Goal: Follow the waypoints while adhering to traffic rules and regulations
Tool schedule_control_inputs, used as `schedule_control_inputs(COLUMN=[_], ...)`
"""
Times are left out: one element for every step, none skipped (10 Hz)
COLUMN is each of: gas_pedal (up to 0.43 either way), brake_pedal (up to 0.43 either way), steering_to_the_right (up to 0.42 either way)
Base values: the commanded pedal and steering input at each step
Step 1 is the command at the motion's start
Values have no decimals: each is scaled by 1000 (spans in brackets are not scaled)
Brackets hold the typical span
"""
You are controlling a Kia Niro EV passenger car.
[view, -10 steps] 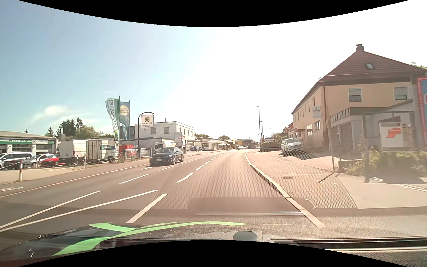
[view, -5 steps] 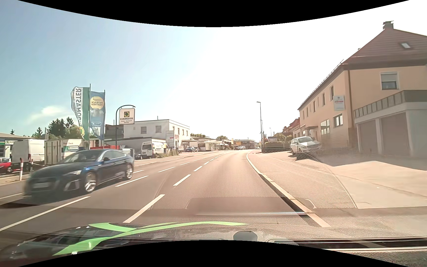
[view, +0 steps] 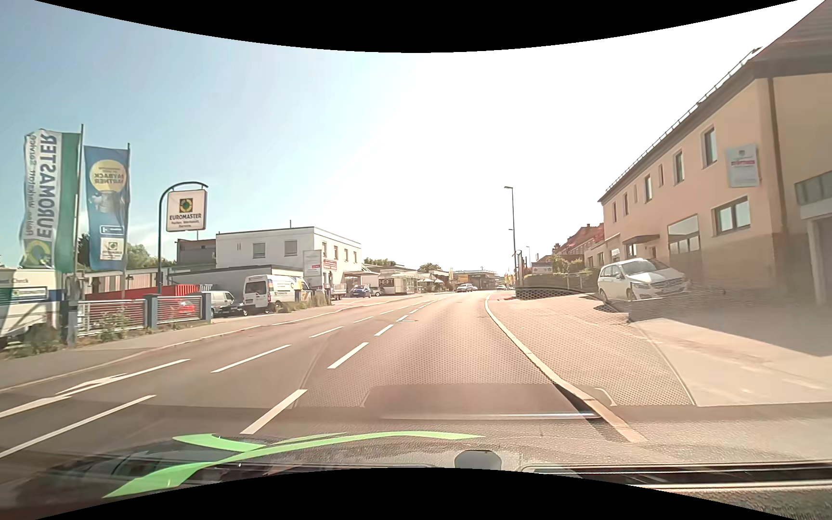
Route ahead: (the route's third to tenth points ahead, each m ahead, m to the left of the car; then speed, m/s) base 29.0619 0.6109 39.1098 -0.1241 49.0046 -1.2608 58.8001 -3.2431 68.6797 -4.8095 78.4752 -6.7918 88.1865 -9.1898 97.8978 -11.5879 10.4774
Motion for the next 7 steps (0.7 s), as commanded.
schedule_control_inputs(gas_pedal=[209, 209, 209, 209, 209, 209, 209], brake_pedal=[0, 0, 0, 0, 0, 0, 0], steering_to_the_right=[4, 4, 6, 12, 17, 19, 19])
